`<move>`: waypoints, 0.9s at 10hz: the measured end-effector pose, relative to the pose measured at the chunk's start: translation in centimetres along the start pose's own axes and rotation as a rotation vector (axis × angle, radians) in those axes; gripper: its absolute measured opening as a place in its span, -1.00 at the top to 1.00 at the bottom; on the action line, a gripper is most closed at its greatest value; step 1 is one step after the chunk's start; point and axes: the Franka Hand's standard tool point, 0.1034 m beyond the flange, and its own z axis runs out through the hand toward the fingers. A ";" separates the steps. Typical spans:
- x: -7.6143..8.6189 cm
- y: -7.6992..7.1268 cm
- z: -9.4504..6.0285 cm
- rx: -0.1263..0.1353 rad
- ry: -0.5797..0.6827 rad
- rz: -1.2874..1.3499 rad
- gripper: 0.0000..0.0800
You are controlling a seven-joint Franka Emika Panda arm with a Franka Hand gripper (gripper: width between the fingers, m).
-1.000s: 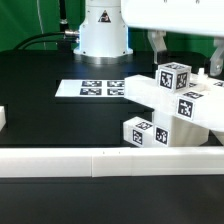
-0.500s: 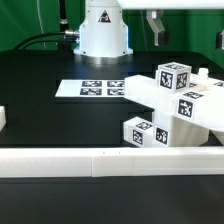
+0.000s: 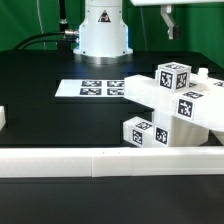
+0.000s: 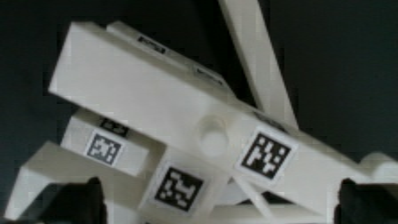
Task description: Assemble chair
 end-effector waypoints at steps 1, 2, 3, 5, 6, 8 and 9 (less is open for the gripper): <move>-2.6 0.1 0.2 -0.011 -0.007 -0.014 -0.62; -2.4 0.1 0.2 -0.010 -0.010 -0.018 -0.62; -2.2 0.2 0.3 -0.010 -0.008 -0.015 -0.62; -2.2 0.1 0.3 -0.010 -0.008 -0.017 -0.62; -2.6 0.1 0.3 -0.009 -0.010 -0.017 -0.62; -7.2 0.7 0.9 0.011 0.016 -0.047 -0.62; -9.4 1.3 1.8 0.015 0.046 -0.079 -0.62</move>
Offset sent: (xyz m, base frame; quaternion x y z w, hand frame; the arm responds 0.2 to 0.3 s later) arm 0.0000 0.0000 0.0000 0.0000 0.0000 0.0000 1.0000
